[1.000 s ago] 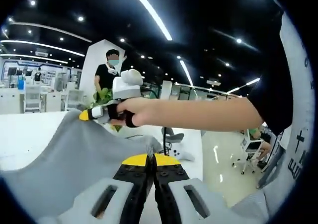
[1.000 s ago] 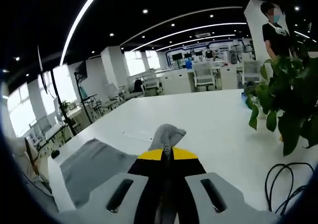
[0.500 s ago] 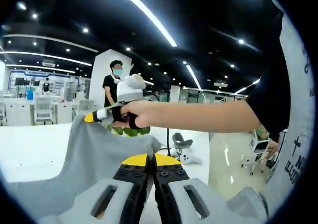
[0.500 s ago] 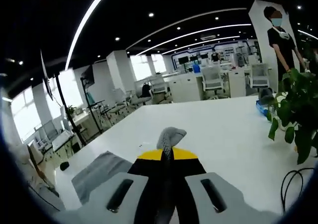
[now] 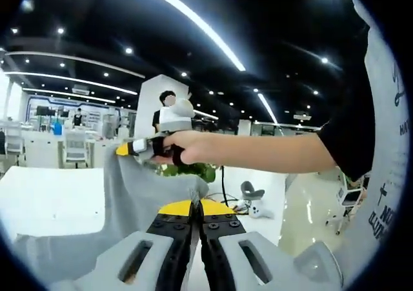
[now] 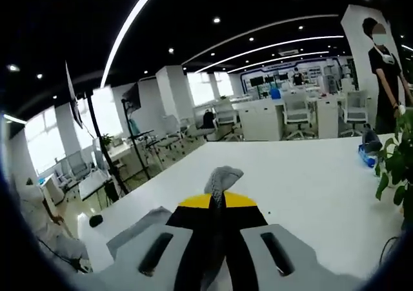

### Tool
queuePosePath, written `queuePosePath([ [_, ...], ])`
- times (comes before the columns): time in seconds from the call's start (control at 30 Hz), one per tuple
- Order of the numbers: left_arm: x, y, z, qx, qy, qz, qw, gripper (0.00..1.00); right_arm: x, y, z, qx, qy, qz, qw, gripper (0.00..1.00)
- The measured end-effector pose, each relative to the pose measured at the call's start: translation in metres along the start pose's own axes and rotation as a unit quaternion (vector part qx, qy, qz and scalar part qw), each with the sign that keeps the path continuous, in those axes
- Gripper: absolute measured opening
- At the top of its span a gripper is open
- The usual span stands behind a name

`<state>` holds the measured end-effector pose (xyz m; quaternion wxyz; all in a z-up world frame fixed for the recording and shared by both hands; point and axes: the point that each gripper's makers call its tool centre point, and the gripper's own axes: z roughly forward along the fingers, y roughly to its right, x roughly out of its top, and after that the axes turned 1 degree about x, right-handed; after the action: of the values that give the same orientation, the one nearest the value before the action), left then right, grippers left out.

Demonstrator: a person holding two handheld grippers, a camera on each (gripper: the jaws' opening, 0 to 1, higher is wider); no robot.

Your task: Fold the towel on the table until its edges align and the towel forms a compact rectangular stack.

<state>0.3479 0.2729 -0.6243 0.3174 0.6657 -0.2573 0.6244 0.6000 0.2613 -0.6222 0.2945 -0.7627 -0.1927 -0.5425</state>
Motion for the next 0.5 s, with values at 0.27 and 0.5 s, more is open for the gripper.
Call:
queuePosePath([
  [0.27,0.013,-0.024,-0.032,0.022,0.017,0.003,0.9996,0.03,0.011,-0.038,0.028,0.020,-0.002,-0.002,0.9998,0.02],
  [0.5,0.019,-0.040,-0.058,0.047,0.021,0.006,0.9987,0.03,0.016,-0.072,0.052,0.045,-0.001,-0.005,0.9990,0.02],
])
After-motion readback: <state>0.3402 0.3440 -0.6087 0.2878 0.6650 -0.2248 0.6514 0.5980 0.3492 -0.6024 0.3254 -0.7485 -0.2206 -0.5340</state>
